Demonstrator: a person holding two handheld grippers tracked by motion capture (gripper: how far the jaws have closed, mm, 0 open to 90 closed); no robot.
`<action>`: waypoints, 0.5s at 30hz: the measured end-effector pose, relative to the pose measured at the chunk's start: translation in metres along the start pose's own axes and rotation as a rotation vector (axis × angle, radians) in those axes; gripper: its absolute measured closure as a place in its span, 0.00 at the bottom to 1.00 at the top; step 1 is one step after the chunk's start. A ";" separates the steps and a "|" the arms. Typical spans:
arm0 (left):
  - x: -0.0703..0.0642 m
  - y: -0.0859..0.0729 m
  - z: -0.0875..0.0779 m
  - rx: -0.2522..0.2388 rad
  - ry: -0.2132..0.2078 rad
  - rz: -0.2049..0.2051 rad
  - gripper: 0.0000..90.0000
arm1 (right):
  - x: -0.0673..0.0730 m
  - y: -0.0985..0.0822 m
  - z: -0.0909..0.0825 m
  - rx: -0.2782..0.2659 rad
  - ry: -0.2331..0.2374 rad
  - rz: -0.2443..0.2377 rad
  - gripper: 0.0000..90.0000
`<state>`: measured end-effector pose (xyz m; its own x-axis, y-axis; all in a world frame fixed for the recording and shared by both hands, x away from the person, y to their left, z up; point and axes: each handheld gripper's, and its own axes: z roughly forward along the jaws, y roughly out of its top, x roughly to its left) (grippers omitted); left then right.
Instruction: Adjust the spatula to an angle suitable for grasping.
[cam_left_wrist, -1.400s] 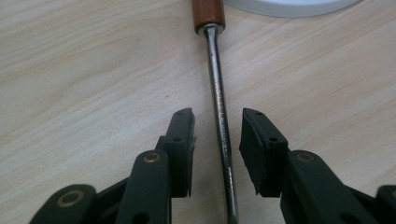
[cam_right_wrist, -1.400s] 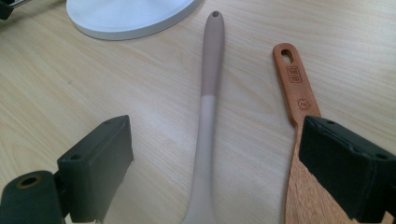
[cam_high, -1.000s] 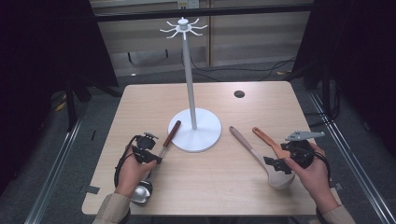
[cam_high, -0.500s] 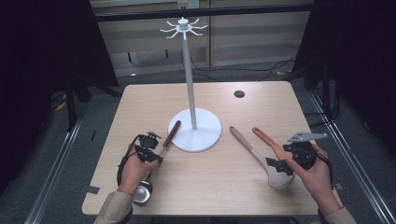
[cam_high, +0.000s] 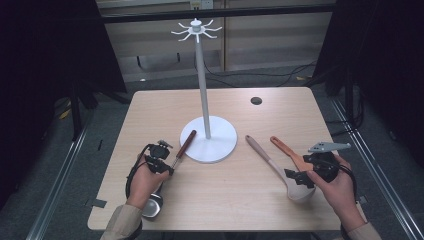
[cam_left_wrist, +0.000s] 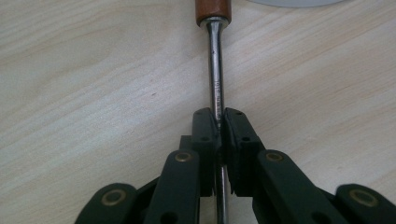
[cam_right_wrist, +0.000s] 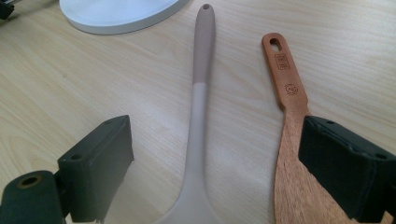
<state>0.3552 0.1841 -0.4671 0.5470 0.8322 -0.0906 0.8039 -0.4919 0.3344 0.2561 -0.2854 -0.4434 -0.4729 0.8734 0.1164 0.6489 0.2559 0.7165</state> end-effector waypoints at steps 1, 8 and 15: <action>-0.001 0.000 0.000 -0.010 0.000 -0.002 0.93 | 0.000 0.000 0.000 -0.002 -0.001 -0.002 0.11; -0.001 0.001 -0.007 -0.036 -0.001 -0.007 0.93 | 0.000 0.000 0.000 0.001 0.000 -0.003 0.11; 0.003 0.000 -0.016 -0.091 -0.003 -0.013 0.93 | 0.000 0.000 0.002 0.000 0.005 -0.001 0.11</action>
<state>0.3529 0.1910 -0.4520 0.5374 0.8377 -0.0979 0.7863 -0.4557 0.4172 0.2574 -0.2845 -0.4442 -0.4767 0.8710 0.1189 0.6483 0.2570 0.7167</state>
